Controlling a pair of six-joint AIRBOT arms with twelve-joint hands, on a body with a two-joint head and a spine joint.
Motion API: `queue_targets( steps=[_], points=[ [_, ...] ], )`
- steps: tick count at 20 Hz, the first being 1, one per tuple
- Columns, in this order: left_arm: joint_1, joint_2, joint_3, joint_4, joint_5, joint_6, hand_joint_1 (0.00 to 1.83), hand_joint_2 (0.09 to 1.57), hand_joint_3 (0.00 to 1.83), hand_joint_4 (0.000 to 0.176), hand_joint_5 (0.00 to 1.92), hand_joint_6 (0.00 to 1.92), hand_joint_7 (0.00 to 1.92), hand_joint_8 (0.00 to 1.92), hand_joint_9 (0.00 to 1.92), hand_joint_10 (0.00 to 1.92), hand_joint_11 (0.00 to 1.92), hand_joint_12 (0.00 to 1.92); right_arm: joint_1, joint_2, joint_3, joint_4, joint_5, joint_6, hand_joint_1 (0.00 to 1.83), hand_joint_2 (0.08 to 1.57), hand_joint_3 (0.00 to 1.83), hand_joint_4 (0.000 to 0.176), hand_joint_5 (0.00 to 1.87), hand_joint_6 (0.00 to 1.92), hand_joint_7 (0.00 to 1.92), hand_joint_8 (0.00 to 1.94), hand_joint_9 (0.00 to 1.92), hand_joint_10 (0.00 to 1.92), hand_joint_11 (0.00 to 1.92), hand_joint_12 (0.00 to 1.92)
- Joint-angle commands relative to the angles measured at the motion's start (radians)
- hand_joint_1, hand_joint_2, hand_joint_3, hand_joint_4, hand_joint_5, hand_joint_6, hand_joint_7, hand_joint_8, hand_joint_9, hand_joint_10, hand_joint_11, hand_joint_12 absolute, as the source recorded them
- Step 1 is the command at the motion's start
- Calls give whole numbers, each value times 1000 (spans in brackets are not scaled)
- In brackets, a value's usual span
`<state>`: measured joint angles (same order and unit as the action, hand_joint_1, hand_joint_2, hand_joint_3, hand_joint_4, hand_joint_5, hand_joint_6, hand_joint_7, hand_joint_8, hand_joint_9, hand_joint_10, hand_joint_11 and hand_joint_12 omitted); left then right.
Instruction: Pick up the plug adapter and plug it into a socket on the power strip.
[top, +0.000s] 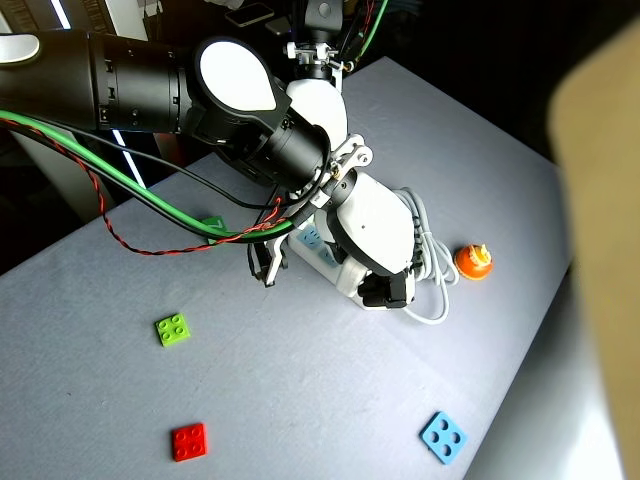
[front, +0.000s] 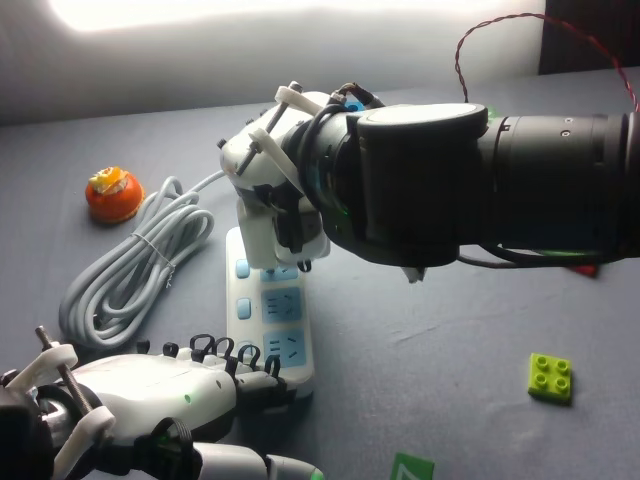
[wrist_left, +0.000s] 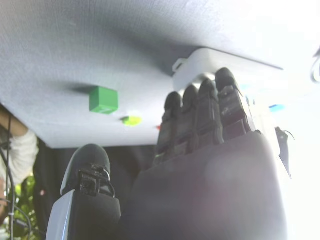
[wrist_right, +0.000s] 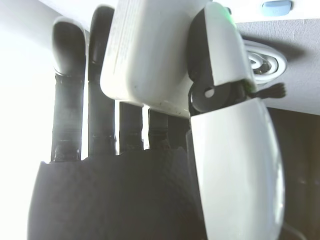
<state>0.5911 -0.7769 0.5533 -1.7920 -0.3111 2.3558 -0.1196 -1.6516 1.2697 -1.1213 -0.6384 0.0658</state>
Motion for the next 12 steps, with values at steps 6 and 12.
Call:
queue_targets(
  steps=[6, 12],
  points=[
    [14, -12, -13, -36, 71, -17, 0, 1226, 1, 0, 145, 5, 138, 4, 117, 3, 0, 303, 14, 18, -22, -25, 13, -39, 1237, 1140, 0, 0, 879, 985, 1007, 1138, 876, 1085, 652, 1543],
    [16, -14, -14, -36, 71, -17, 0, 1223, 0, 0, 134, 2, 136, 3, 119, 3, 0, 319, 4, 3, -17, -33, 37, -46, 1238, 1145, 0, 0, 863, 1006, 1001, 1147, 888, 1047, 632, 1557]
  ],
)
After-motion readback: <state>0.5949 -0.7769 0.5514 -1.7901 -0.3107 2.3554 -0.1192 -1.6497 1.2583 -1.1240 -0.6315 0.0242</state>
